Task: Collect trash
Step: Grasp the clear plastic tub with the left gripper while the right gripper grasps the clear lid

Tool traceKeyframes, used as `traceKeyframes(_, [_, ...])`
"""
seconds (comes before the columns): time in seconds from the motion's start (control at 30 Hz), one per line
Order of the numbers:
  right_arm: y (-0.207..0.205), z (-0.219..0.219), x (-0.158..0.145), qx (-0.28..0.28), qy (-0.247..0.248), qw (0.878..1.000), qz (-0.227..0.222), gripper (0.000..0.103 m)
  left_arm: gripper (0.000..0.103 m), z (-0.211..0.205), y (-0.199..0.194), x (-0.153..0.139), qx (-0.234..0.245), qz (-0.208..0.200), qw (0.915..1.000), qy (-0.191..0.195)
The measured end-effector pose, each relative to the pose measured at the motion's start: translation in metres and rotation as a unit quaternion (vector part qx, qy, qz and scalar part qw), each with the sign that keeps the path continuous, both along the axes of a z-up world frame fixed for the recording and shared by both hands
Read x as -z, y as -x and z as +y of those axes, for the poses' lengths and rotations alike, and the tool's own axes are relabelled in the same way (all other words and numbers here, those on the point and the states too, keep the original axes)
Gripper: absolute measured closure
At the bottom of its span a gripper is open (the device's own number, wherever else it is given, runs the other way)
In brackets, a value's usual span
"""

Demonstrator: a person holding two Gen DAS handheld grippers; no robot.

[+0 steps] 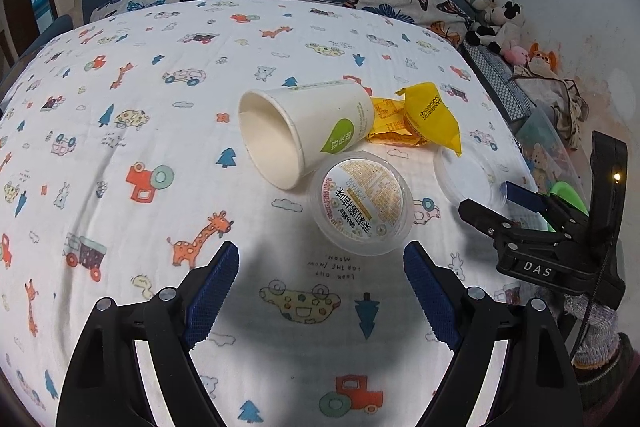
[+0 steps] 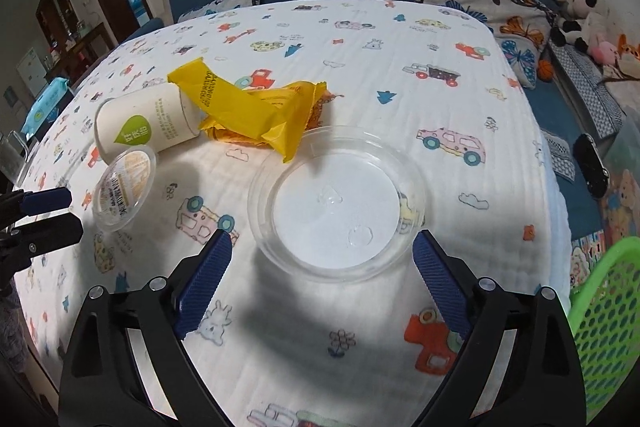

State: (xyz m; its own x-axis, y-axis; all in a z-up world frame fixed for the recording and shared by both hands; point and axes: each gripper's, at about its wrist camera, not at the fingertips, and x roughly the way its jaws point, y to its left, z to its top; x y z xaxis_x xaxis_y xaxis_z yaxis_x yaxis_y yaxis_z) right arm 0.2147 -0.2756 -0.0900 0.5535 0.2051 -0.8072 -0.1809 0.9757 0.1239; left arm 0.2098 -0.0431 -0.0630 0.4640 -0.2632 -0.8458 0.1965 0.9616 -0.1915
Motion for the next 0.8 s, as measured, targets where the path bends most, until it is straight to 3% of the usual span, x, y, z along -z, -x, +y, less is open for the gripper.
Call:
traceKeyframes(0.5, [-0.010, 0.004, 0.006, 0.002, 0.014, 1.000, -0.001, 0.007, 0.021, -0.007, -0.007, 0.006, 0.005, 0.005, 0.9999, -0.009])
traceKeyframes(0.6, [-0.010, 0.004, 0.006, 0.006, 0.021, 1.000, -0.006, 0.014, 0.021, -0.008, -0.009, 0.007, 0.005, 0.005, 0.9999, -0.011])
traceKeyframes(0.8, [-0.002, -0.003, 0.002, 0.008, 0.008, 1.000, -0.008, 0.014, 0.020, -0.018, -0.012, 0.009, 0.014, -0.001, 0.9997, -0.021])
